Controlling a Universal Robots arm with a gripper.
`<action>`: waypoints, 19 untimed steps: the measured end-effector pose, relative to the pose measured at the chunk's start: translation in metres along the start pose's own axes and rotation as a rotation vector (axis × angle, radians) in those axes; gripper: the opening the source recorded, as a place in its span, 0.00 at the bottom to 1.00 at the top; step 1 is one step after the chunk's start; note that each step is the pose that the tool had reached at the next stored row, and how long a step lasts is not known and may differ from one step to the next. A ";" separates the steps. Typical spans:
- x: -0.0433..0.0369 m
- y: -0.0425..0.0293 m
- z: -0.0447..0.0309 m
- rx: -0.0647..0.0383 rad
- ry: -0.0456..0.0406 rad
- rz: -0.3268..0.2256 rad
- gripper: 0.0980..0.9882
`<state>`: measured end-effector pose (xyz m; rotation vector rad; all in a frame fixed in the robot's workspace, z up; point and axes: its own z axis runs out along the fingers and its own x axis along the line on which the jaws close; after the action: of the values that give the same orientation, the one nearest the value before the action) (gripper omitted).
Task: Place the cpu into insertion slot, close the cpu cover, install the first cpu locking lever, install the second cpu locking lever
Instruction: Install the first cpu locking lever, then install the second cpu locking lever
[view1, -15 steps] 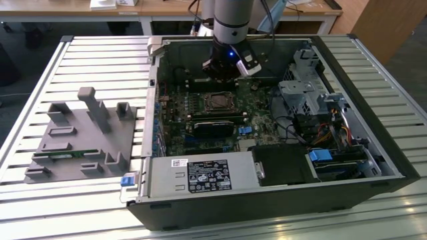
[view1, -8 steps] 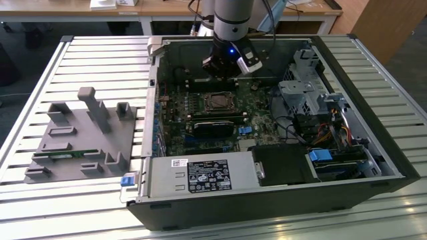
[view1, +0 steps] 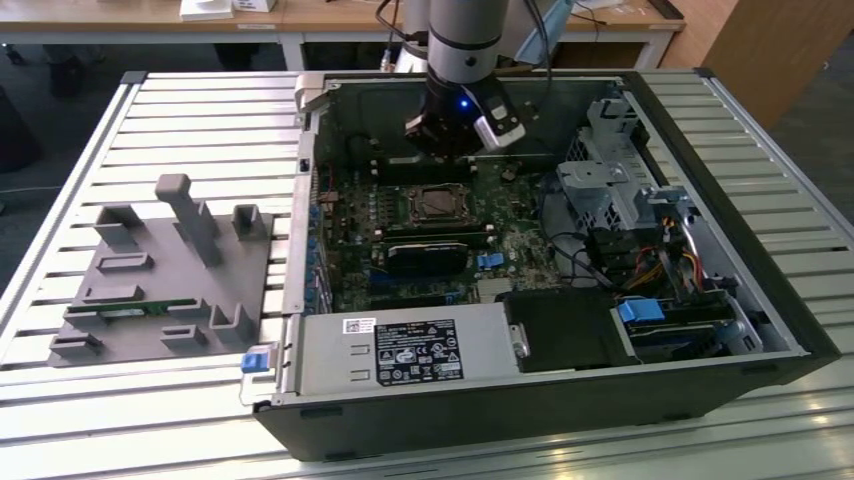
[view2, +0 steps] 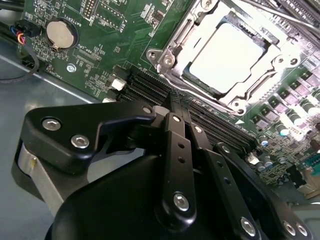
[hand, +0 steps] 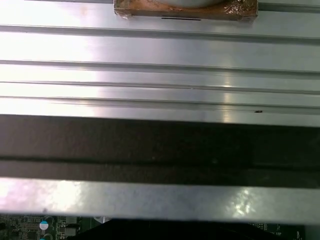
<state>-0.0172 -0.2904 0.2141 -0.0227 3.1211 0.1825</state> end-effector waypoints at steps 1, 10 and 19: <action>0.0000 -0.0004 0.0000 0.000 0.0000 0.000 0.01; 0.0000 -0.0025 -0.0003 0.000 0.0000 0.000 0.01; 0.0001 -0.0053 -0.0006 0.000 0.0000 0.000 0.01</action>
<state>-0.0172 -0.2957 0.2141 -0.0228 3.1210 0.1825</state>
